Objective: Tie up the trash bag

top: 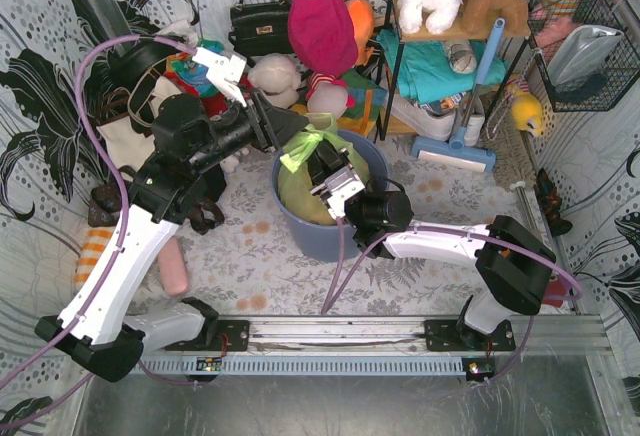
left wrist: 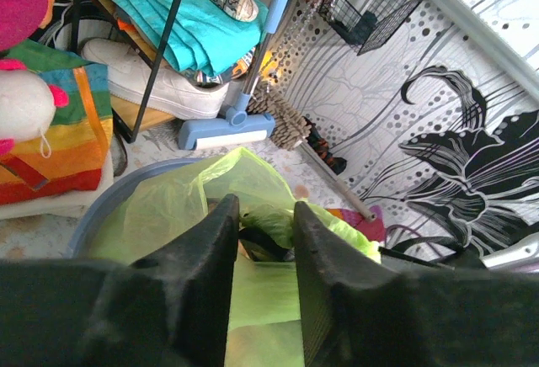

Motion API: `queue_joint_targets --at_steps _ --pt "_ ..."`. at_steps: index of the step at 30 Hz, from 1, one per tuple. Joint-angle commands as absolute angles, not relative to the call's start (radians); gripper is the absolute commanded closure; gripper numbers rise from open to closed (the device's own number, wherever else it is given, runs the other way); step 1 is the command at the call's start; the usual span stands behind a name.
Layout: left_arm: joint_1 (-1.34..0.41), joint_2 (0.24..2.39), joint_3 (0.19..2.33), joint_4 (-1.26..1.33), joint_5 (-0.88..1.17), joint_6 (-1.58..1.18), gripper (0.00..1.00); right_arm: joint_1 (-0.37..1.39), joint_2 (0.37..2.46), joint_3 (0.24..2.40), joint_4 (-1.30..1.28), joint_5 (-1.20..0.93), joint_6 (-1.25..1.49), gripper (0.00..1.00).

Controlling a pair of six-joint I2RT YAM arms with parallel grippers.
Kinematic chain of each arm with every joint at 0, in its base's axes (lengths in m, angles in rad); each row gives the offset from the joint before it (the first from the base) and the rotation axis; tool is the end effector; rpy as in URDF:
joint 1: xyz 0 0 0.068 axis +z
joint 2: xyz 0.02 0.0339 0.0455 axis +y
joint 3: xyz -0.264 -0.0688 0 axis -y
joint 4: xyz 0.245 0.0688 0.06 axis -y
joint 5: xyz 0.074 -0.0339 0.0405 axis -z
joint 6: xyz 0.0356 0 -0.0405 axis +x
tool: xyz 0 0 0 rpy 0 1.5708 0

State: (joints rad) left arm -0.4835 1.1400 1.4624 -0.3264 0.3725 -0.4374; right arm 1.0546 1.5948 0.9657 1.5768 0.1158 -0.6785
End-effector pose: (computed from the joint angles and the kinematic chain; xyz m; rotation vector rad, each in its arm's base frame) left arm 0.1979 -0.1185 0.4875 0.3453 1.6316 -1.0021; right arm 0.1633 0.2794 0.3706 -0.4036 0.4906 0.3274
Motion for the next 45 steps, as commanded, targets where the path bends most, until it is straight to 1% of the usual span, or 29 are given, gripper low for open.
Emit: queue_joint_targets --at_steps 1,3,4,5,6,14,24,29,32,37,38,41,45 --pt "-0.487 1.145 1.487 -0.33 0.415 -0.414 0.69 1.053 1.572 0.977 1.7 0.115 -0.696 0.94" --pt "-0.488 1.145 1.493 -0.328 0.419 -0.417 0.86 1.052 1.572 0.976 1.7 0.115 -0.699 0.92" --pt "-0.488 1.145 1.495 -0.325 0.423 -0.417 0.93 1.052 1.572 0.976 1.7 0.116 -0.7 0.9" --pt "-0.488 1.145 1.497 -0.321 0.426 -0.419 0.99 1.052 1.572 0.974 1.7 0.117 -0.702 0.88" --pt "-0.488 1.143 1.496 -0.314 0.425 -0.424 1.0 1.053 1.572 0.973 1.7 0.118 -0.702 0.87" --pt "-0.488 1.13 1.497 -0.25 0.407 -0.439 1.0 1.052 1.547 0.933 1.701 0.125 -0.686 0.76" --pt "-0.488 1.105 1.497 -0.178 0.416 -0.446 1.0 1.052 1.518 0.887 1.701 0.135 -0.657 0.75" --pt "-0.488 1.093 1.478 -0.137 0.443 -0.453 1.0 1.053 1.502 0.87 1.701 0.138 -0.649 0.78" --pt "-0.488 1.091 1.467 -0.108 0.468 -0.467 1.0 1.052 1.487 0.86 1.701 0.132 -0.636 0.78" --pt "-0.488 1.101 1.465 -0.105 0.467 -0.466 1.0 1.053 1.404 0.789 1.695 0.074 -0.554 0.74" --pt "-0.488 1.102 1.465 -0.104 0.466 -0.466 1.0 1.054 1.378 0.771 1.683 0.067 -0.536 0.73" --pt "-0.488 1.105 1.466 -0.097 0.469 -0.468 1.0 1.053 1.281 0.746 1.544 0.065 -0.476 0.72" --pt "-0.488 1.109 1.468 -0.092 0.474 -0.47 1.0 1.054 1.193 0.784 1.351 0.083 -0.403 0.71"
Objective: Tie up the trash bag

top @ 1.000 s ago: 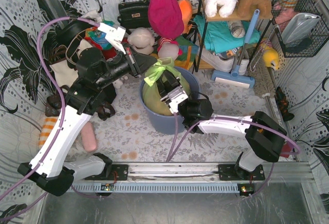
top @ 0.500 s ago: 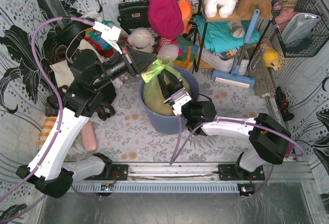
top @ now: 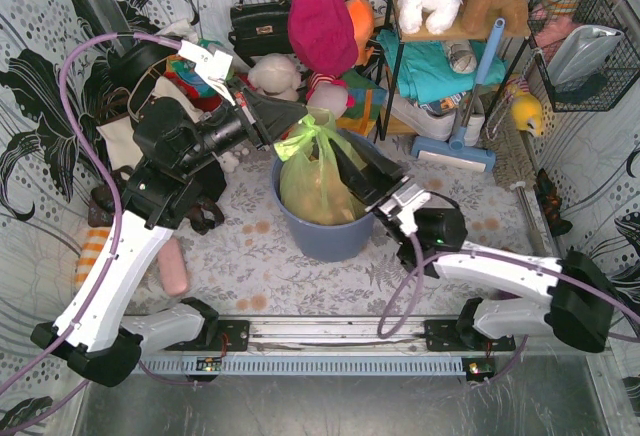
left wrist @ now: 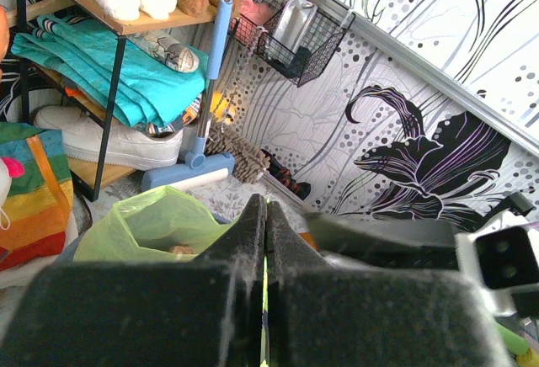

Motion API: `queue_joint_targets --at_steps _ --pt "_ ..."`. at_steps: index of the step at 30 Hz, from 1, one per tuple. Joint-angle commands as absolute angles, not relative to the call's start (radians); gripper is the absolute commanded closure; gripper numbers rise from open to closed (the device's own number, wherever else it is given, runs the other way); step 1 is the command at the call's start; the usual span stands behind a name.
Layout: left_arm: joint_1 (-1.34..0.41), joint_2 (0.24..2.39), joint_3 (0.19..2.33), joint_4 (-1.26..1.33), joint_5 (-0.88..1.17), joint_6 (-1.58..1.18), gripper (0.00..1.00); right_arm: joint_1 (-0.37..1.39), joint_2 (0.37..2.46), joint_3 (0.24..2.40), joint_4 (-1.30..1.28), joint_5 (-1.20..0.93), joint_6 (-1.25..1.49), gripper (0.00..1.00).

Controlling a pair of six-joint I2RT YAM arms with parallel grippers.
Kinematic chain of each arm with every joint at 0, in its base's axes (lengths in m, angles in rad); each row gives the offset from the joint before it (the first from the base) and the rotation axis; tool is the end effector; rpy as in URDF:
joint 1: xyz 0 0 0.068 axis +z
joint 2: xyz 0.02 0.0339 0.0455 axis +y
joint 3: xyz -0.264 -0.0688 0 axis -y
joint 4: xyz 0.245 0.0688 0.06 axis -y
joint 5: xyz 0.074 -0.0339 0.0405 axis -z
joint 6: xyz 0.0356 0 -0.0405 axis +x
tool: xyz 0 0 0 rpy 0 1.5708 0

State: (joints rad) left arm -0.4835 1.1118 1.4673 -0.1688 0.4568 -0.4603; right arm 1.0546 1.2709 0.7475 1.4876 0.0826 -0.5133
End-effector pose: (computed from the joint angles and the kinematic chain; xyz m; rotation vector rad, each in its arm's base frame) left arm 0.1839 -0.1143 0.5114 0.4204 1.4347 -1.0876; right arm 0.1243 0.2130 0.3852 -0.3754 0.4911 0.4991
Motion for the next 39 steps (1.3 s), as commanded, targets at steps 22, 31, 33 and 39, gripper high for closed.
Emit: queue_joint_targets --at_steps 22,31,33,39 --pt "-0.488 1.118 1.48 -0.085 0.485 -0.468 1.0 1.053 1.27 1.113 0.816 0.226 -0.245 0.6" --pt "-0.488 1.116 1.476 -0.08 0.502 -0.471 1.0 1.052 1.304 1.138 0.851 0.248 -0.284 0.82" --pt "-0.488 1.114 1.474 -0.079 0.506 -0.47 1.0 1.052 1.308 1.141 0.856 0.242 -0.293 0.92" --pt "-0.487 1.094 1.47 -0.103 0.426 -0.465 0.42 1.052 1.3 1.132 0.872 0.23 -0.296 1.0"
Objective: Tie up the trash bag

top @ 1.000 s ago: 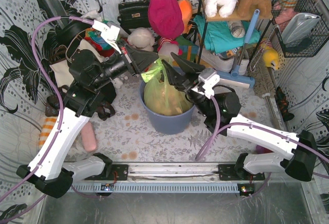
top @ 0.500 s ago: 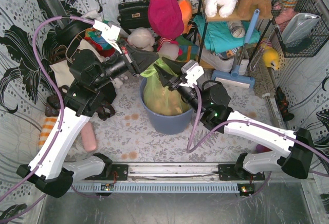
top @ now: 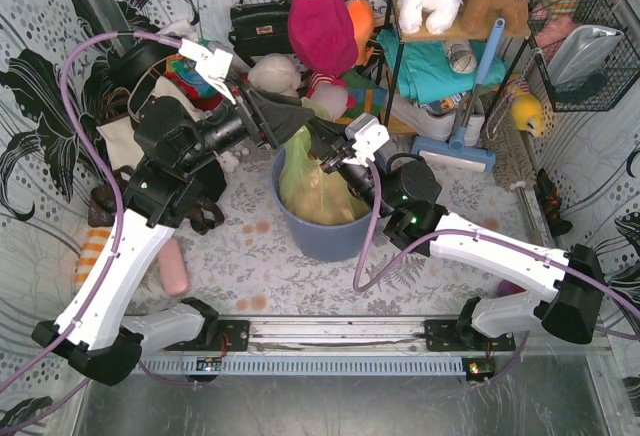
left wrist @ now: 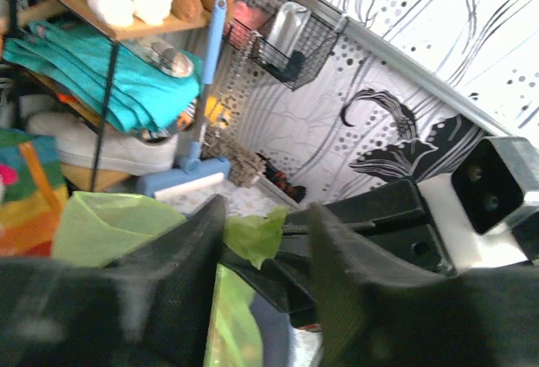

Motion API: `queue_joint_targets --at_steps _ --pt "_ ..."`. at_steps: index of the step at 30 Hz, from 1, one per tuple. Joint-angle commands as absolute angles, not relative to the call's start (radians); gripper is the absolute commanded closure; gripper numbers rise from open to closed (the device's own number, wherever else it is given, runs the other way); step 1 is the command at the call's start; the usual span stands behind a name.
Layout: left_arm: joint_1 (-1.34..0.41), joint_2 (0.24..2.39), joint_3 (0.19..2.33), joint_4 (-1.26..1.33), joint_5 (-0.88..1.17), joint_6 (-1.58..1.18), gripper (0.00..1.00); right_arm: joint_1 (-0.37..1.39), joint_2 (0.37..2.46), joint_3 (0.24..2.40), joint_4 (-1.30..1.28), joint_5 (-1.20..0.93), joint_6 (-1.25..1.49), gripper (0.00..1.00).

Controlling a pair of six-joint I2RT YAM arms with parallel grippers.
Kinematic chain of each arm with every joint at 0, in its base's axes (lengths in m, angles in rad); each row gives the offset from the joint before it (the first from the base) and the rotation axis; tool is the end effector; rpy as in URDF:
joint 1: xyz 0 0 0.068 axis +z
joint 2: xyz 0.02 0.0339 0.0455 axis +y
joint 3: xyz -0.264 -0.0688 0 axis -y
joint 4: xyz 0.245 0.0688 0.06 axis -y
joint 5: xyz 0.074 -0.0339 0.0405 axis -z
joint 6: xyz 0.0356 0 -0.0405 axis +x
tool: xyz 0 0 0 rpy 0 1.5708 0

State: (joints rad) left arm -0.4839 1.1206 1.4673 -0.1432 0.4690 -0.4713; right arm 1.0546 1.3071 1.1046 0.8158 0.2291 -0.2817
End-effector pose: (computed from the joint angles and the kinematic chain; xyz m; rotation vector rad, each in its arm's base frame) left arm 0.1861 -0.1160 0.5122 0.4262 1.4202 -1.1047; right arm 0.1512 0.2501 0.4404 -0.4316 0.8934 0.6002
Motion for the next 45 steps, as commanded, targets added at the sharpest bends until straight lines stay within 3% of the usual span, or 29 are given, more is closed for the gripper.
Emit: queue_joint_targets --at_steps 1,6,16,25,35,38,41,43,45 --pt "-0.487 1.092 1.471 -0.114 0.413 -0.46 0.38 1.053 1.297 1.129 0.877 0.23 -0.297 1.0" --pt "-0.487 1.084 1.449 -0.138 0.384 -0.448 0.32 1.052 1.293 1.124 0.887 0.23 -0.295 1.0" --pt "-0.488 1.09 1.393 -0.107 0.502 -0.428 0.32 1.052 1.292 1.121 0.9 0.229 -0.286 1.0" --pt "-0.488 1.161 1.448 -0.082 0.49 -0.396 0.4 1.052 1.282 1.113 0.893 0.216 -0.266 1.0" --pt "-0.488 1.192 1.476 -0.064 0.509 -0.389 0.79 1.052 1.275 1.099 0.901 0.222 -0.248 1.0" --pt "-0.488 1.191 1.476 -0.067 0.498 -0.386 0.97 1.052 1.27 1.095 0.896 0.222 -0.247 1.0" --pt "-0.488 1.191 1.476 -0.06 0.479 -0.38 1.0 1.053 1.246 1.087 0.875 0.203 -0.263 0.99" --pt "-0.488 1.194 1.477 -0.054 0.47 -0.375 1.0 1.052 1.205 1.075 0.833 0.144 -0.281 0.69" --pt "-0.488 1.199 1.48 -0.055 0.45 -0.373 1.0 1.052 1.153 1.061 0.765 0.045 -0.317 0.55"
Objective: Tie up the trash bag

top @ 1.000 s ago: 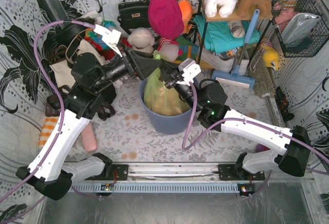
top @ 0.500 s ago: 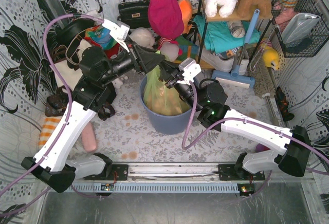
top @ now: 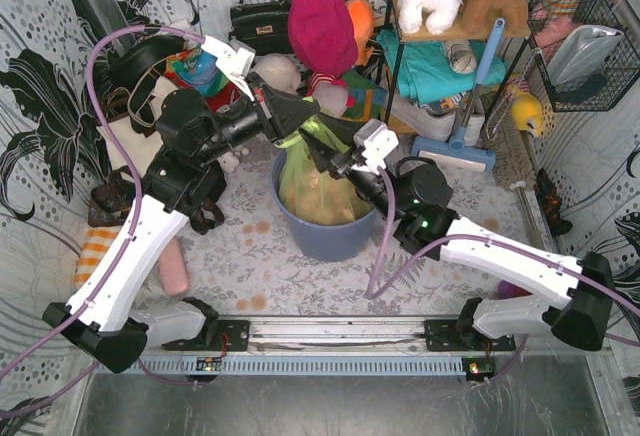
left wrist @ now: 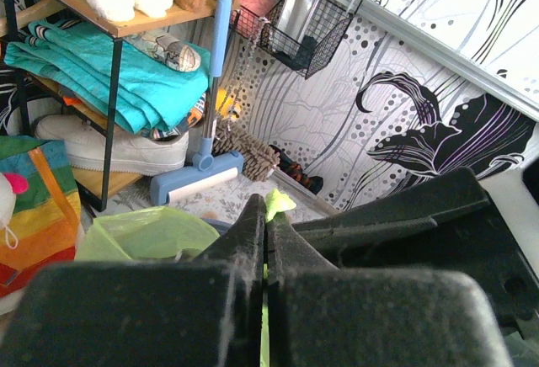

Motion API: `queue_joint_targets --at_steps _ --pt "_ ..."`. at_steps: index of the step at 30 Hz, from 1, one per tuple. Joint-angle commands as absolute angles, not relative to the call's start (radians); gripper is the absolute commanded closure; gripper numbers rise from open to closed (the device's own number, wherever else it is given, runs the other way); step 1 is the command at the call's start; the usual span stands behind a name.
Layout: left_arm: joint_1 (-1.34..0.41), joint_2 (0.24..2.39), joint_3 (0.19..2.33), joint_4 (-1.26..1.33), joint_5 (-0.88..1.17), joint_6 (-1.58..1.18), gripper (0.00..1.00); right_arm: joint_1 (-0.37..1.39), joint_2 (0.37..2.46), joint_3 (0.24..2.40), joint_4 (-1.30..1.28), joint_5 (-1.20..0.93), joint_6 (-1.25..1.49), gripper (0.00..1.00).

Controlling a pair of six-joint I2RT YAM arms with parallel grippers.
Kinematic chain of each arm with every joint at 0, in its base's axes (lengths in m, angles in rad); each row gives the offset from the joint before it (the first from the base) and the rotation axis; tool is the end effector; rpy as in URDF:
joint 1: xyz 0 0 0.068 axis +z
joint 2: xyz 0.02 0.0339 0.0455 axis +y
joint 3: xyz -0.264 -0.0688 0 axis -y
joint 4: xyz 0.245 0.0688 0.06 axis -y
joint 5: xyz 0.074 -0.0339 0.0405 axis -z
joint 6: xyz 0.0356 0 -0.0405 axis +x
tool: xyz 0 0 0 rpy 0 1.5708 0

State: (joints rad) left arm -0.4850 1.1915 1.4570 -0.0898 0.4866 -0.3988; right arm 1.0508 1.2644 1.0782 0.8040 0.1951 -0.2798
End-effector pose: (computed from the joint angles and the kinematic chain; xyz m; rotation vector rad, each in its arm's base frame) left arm 0.2105 -0.1298 0.4994 0.4887 1.4218 -1.0590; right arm 0.1456 0.2405 0.4419 -0.4524 0.8733 0.6163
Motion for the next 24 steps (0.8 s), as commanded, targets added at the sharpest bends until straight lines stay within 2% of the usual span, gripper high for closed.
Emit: queue_joint_targets --at_steps 1,5,10,19,24 --pt "-0.487 1.201 1.482 -0.053 0.445 -0.375 1.0 1.053 1.13 1.059 0.722 -0.027 -0.337 0.51" --pt "-0.488 1.235 1.533 -0.098 0.418 -0.391 1.0 1.054 1.077 1.077 0.545 -0.285 -0.462 0.45" --pt "-0.488 1.284 1.622 -0.208 0.386 -0.418 1.0 1.054 1.094 1.15 0.358 -0.39 -0.762 0.43" --pt "-0.488 1.302 1.666 -0.295 0.362 -0.443 1.0 1.057 1.195 1.177 0.293 -0.254 -1.245 0.43" --pt "-0.488 1.33 1.698 -0.323 0.397 -0.444 1.0 1.074 1.218 1.104 0.494 -0.209 -1.304 0.47"
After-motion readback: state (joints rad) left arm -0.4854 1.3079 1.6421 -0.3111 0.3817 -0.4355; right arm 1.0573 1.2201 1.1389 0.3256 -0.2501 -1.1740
